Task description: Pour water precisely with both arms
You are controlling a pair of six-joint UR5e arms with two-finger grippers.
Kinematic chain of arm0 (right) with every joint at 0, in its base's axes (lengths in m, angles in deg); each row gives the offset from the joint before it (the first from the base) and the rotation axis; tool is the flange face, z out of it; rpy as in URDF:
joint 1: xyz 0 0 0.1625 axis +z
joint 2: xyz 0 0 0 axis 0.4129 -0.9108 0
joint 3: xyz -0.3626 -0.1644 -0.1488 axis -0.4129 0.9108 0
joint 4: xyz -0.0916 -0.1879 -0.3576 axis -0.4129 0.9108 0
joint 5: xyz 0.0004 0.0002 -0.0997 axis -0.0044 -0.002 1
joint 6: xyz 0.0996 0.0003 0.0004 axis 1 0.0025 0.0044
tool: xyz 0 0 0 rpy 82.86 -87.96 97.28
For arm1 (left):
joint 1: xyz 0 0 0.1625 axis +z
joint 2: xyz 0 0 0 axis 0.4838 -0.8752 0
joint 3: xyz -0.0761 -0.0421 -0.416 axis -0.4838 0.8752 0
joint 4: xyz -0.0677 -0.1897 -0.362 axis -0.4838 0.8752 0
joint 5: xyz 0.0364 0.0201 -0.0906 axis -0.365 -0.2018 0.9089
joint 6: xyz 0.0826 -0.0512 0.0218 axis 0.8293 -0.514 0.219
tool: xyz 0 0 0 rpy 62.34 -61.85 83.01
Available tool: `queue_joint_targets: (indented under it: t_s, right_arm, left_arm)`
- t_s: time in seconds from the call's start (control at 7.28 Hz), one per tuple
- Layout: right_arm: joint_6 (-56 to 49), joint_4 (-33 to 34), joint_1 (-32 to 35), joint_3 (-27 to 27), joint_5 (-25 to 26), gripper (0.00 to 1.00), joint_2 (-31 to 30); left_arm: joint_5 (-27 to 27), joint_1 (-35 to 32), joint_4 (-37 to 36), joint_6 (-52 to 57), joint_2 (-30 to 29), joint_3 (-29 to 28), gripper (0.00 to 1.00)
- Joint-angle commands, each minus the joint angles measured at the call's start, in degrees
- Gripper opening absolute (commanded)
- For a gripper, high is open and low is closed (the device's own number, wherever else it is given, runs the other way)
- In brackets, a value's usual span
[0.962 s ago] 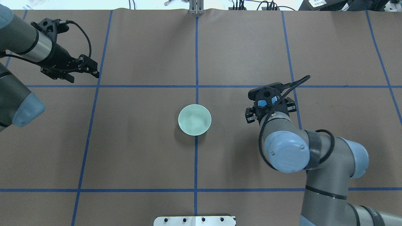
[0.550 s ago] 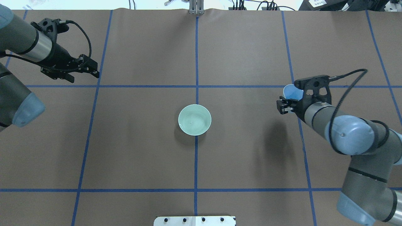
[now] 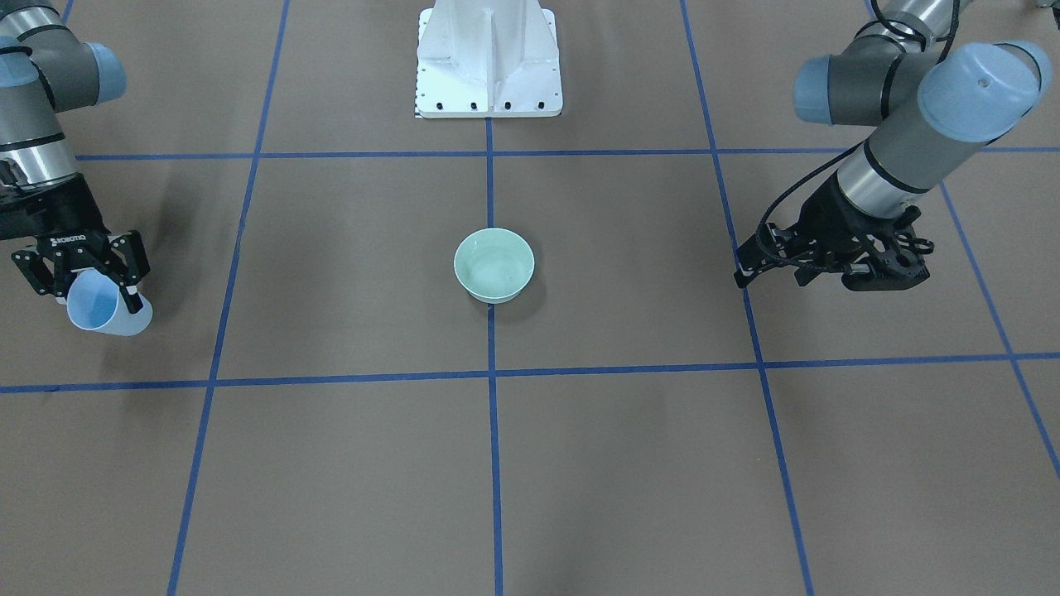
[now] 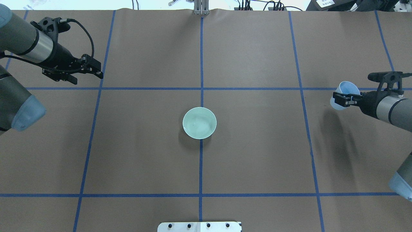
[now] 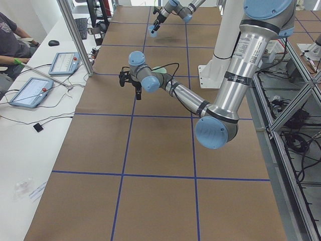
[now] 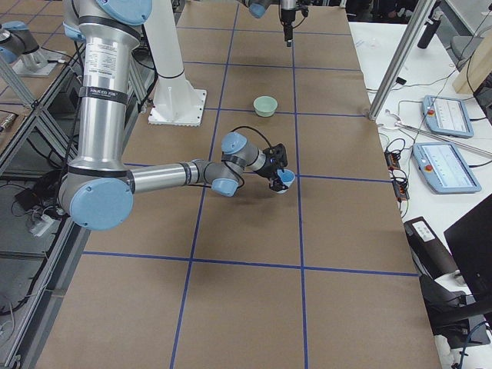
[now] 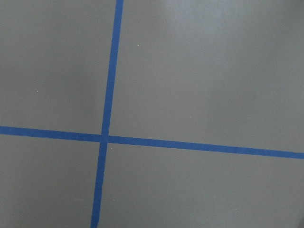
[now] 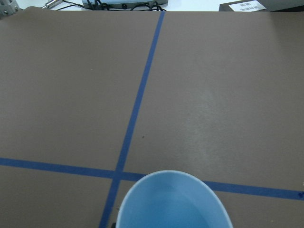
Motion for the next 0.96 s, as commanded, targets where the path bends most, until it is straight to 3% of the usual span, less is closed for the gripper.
queue_joint_targets:
  t_s: [0.0,0.27,0.55,0.82]
  right_arm:
    - [-1.52,-0.41,2.93,2.31,2.19,0.13,-2.43]
    - [-0.75,-0.76,3.65,3.98,2.03,0.16,-3.58]
    - [1.61,-12.04,3.39,11.25,1.16,0.16,-2.89]
    - [3.13,-13.06,3.21,11.90,1.59,0.16,-1.48]
  left_arm:
    - [-0.05,-0.01,0.00,-0.28,0.06,0.22,1.00]
    - [0.03,-0.01,-0.09,-0.37,0.15,1.09,1.00]
    - [-0.05,-0.01,-0.09,-1.43,0.15,1.45,1.00]
    - [-0.05,0.08,-0.09,-1.52,0.15,1.36,1.00]
